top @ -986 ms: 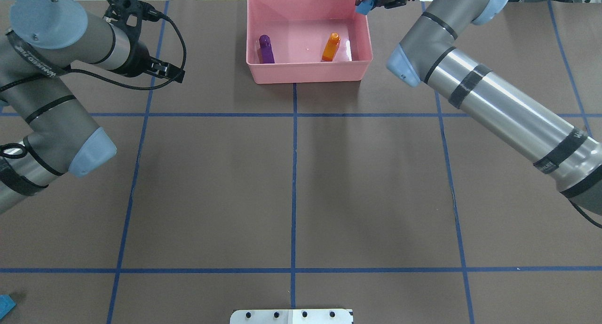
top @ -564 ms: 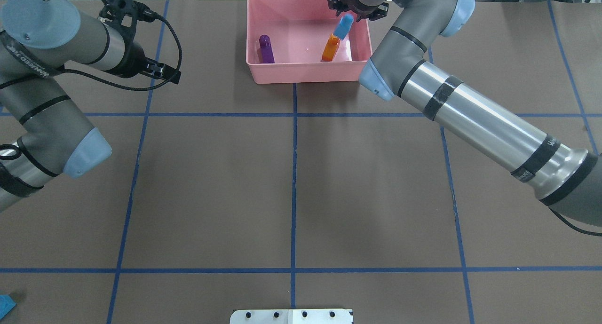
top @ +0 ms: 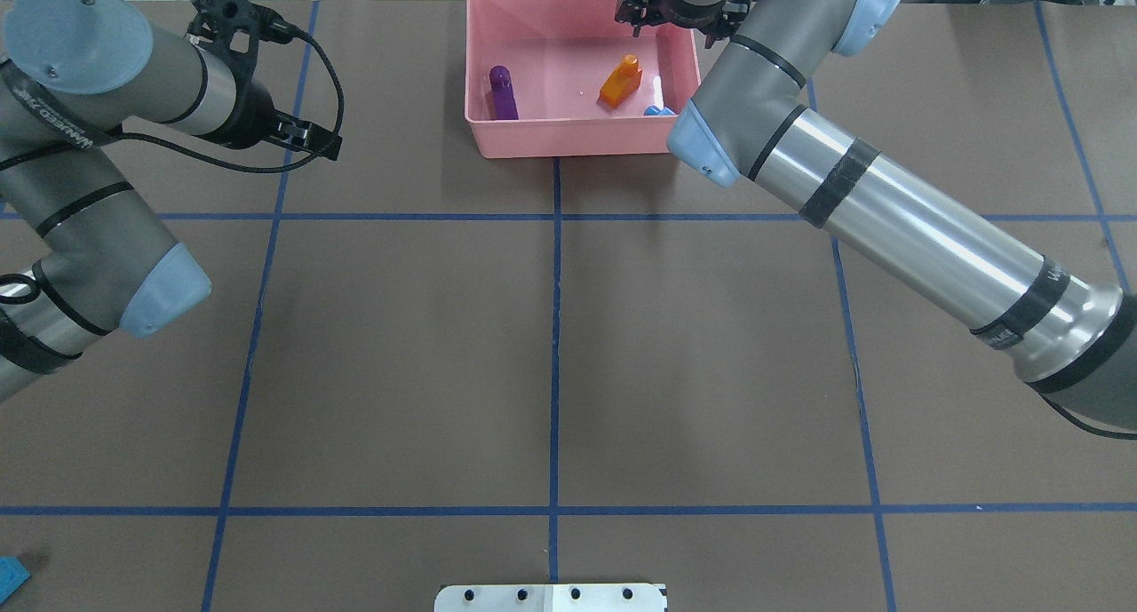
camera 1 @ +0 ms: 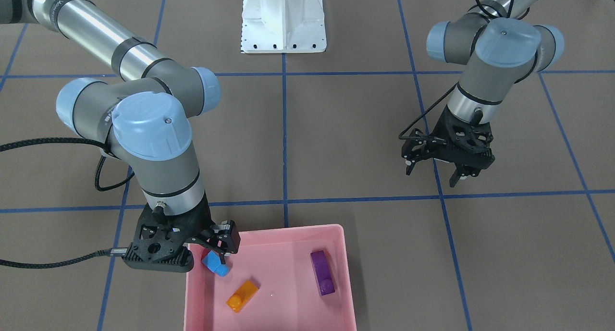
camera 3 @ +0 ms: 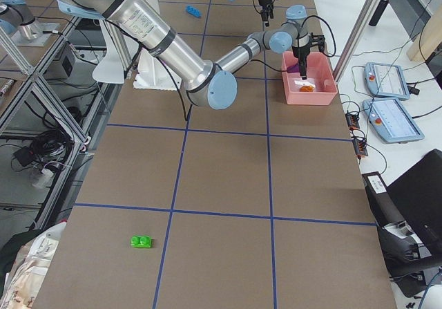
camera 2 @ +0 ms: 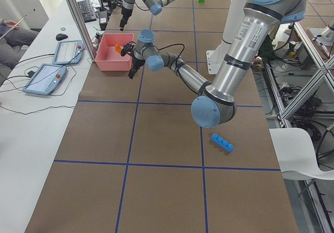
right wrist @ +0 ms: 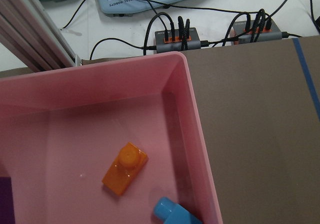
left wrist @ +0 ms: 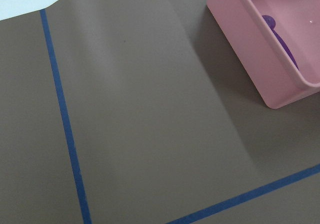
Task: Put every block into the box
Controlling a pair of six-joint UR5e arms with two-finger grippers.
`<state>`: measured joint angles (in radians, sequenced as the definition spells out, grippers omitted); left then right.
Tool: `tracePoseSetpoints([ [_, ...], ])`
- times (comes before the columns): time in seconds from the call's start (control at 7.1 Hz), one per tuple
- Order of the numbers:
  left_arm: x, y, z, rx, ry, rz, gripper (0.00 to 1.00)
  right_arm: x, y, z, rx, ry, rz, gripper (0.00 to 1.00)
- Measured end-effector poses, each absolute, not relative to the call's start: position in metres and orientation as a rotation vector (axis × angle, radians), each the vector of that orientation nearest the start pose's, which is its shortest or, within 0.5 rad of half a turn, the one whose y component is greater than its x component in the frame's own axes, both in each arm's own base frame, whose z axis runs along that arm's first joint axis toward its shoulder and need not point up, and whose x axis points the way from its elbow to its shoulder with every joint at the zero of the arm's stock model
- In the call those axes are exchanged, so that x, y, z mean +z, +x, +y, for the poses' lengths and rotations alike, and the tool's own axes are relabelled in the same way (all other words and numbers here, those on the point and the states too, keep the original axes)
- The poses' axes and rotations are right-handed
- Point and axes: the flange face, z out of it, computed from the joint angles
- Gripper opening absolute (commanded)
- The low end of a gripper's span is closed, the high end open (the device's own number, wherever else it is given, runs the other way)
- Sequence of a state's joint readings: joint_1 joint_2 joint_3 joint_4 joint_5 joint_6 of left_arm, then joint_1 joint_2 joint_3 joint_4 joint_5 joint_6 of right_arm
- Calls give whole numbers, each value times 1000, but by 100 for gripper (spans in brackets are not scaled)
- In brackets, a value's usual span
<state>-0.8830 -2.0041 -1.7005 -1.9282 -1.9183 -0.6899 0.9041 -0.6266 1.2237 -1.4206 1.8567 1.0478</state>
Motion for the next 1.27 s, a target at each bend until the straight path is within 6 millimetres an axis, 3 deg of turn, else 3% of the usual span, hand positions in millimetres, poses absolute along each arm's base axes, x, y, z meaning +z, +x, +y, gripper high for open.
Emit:
tracePoseSetpoints([
  [0.28, 344, 305, -528, 152, 487, 815, 100, 208, -371, -687, 171, 250, -725, 99],
  [0.7, 375, 256, -459, 172, 444, 825, 100, 270, -285, -637, 88, 264, -745, 100],
  [0.85, 396, 244, -433, 188, 407, 814, 100, 290, -259, -618, 64, 269, -742, 100],
  [1.27, 467, 244, -350, 306, 293, 762, 100, 333, -193, -581, 21, 266, -737, 100],
])
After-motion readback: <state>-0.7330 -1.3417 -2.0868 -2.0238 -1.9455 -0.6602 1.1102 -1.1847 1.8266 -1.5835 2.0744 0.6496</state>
